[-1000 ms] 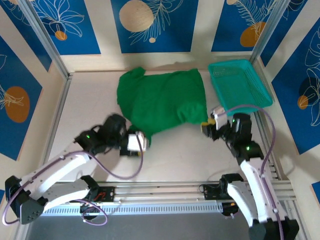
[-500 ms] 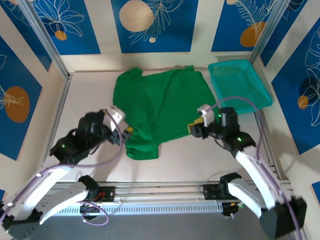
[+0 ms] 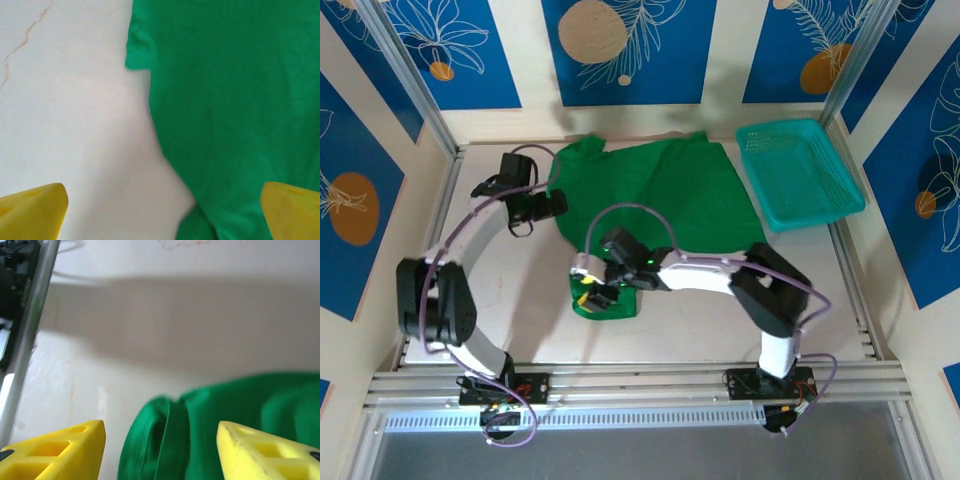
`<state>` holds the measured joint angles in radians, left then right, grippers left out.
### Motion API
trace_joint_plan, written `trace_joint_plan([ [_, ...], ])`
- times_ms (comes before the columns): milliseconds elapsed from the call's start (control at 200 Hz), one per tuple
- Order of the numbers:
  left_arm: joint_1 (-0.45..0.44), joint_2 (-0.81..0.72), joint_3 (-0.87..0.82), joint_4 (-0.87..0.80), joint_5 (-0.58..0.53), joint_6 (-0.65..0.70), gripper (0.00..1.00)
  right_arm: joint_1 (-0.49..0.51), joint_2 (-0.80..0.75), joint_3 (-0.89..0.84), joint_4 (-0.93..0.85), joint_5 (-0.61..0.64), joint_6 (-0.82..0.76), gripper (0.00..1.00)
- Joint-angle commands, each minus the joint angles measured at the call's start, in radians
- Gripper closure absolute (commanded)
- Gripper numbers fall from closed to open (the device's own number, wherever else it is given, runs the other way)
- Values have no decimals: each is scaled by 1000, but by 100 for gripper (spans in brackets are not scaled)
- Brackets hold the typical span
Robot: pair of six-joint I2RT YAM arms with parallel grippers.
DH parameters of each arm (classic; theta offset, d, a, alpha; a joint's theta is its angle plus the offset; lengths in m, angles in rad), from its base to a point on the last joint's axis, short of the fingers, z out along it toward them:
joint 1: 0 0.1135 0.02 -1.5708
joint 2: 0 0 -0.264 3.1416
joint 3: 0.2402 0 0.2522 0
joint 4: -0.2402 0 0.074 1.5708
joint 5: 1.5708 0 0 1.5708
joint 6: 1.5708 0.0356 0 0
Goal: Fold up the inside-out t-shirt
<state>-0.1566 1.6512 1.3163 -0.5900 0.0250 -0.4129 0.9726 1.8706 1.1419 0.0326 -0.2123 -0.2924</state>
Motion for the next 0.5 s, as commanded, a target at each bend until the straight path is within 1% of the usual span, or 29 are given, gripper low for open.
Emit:
trace_joint_plan([
  [0,2,105,108,12,41,-60,9,23,109,99,53,-3,-17,40],
  [115,1,201,125,57,0,-102,16,44,187,164,-15,41,-6,41],
  [210,1,279,138,97,-9,-103,22,57,205,135,-38,124,-1,41],
  [290,0,340,170,97,6,-103,23,54,202,90,-39,142,22,43],
  [325,-2,360,176,107,16,-104,22,52,202,80,-47,147,20,46],
  [345,-4,371,178,117,19,-105,22,55,202,78,-53,149,16,52],
  [400,-11,390,178,144,20,-106,23,54,202,87,-88,141,1,85],
  [430,-16,399,179,156,15,-102,23,54,197,97,-109,130,-2,98],
  [440,-17,401,179,158,14,-102,23,54,194,100,-116,125,-4,100],
  [495,-22,413,187,160,-10,-95,23,53,162,96,-115,86,-5,100],
])
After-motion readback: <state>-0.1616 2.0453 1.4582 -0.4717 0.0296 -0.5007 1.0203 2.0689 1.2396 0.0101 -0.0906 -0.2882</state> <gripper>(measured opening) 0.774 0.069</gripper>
